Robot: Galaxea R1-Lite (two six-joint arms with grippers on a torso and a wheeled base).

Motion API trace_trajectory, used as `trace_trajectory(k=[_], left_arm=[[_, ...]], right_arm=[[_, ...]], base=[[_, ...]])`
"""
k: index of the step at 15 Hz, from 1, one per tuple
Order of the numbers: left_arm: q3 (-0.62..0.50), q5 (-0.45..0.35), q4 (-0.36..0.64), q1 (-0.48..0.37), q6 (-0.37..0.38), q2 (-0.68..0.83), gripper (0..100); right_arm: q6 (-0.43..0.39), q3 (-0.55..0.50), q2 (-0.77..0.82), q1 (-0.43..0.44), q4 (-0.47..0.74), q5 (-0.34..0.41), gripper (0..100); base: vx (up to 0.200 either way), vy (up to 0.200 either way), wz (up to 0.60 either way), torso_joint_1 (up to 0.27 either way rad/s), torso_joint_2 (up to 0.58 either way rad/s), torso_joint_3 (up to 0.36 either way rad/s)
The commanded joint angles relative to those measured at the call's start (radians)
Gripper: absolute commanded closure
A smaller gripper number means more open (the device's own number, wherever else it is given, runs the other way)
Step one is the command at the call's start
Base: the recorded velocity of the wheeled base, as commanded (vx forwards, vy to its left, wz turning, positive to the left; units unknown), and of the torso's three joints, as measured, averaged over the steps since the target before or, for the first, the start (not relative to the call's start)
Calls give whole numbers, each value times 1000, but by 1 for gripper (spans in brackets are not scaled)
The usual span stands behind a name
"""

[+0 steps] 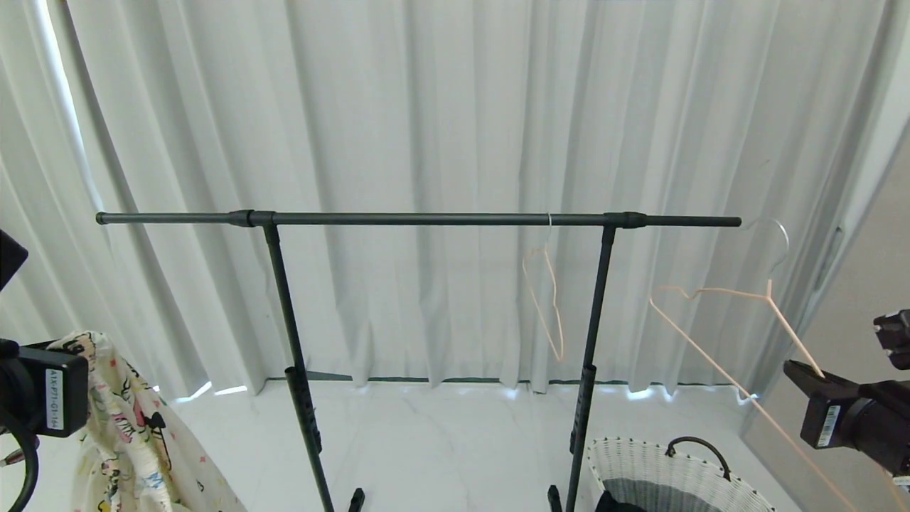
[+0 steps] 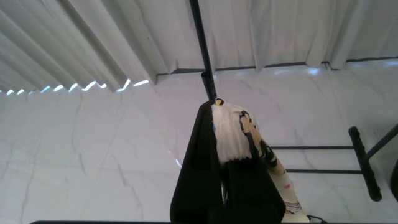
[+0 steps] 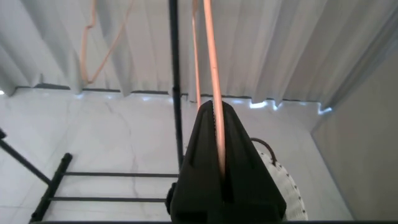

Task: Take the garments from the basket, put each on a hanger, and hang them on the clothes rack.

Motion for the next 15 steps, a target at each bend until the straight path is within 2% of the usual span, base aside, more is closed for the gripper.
trace_trajectory(k=[1,2,7,11,12,15], left_arm=[[-1,2,0,0,2,0,100],[-1,4,0,0,2,0,100],[1,4,0,0,2,0,100],[5,2,0,-9,1,8,100],[10,2,0,-20,1,8,100],[31,-1,0,-144,-13,3,100]], right_arm=[[3,-4,-30,60,-1,0,100],[3,-4,-38,76,-1,0,100],[20,-30,-98,286,-1,2,100],[46,-43,-35,435,0,5,100],[55,-51,-24,458,0,5,100],[162,-83,51,629,0,5,100]], base=[[0,0,0,0,0,0],[0,200,0,2,2,-2],[0,200,0,4,4,2],[0,200,0,6,2,7],[0,200,0,2,2,2],[0,0,0,0,0,0]])
